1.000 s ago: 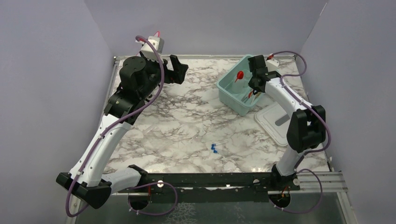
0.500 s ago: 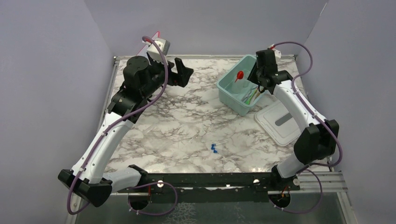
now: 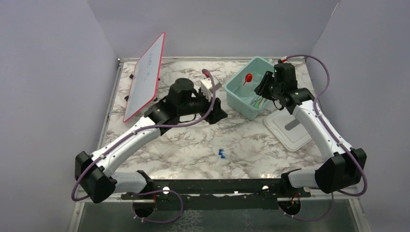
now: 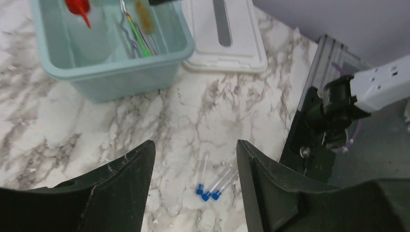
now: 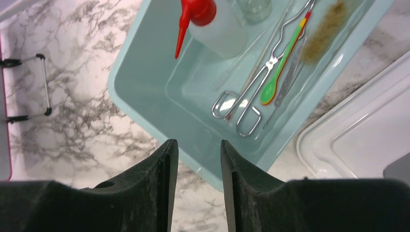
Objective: Organize the chemistry lab equipment
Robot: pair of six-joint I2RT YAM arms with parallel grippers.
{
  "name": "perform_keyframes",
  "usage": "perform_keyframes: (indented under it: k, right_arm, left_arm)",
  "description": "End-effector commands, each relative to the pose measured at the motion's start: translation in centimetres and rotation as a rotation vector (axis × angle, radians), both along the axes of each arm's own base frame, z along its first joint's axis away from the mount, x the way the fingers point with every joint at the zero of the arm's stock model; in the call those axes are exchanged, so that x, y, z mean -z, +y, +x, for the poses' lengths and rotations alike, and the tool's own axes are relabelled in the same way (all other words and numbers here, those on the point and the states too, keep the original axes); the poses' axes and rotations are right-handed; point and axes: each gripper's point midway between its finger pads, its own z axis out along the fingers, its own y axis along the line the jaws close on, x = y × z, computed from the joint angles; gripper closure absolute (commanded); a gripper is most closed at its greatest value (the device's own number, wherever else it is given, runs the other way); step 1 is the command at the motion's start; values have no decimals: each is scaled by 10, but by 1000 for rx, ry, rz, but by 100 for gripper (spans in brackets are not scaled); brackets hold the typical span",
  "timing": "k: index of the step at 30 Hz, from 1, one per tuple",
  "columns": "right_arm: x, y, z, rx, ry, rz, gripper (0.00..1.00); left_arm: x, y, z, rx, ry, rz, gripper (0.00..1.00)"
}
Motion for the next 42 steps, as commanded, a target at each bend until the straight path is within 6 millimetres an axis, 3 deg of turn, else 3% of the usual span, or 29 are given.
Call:
perform_keyframes:
  k: [1, 6, 9, 13, 21, 28, 36, 42]
  right_arm:
    - [-23, 17, -24, -81, -60, 119, 58]
    - [-30, 13, -45, -49, -85, 176, 58]
    - [-23, -4, -57, 73, -64, 194, 58]
    - [-9, -17, -74, 179, -32, 223, 58]
    - [7, -20, -95, 219, 5, 269, 58]
    - [9, -25, -100, 234, 18, 253, 58]
    - [11, -26, -102, 241, 26, 255, 58]
    - [11, -24, -100, 241, 22, 262, 58]
  left_arm:
    - [61, -23, -14, 80, -5, 139, 37]
    - [126, -36, -14, 82, 60, 273, 44]
    - [155, -45, -18, 122, 83, 324, 45]
    - [183, -60, -26, 163, 89, 385, 45]
    - [241, -87, -33, 147, 107, 526, 49]
    - [265, -83, -23, 97, 106, 606, 54]
    - [281, -74, -34, 124, 128, 662, 63]
    - [292, -64, -35, 102, 122, 719, 60]
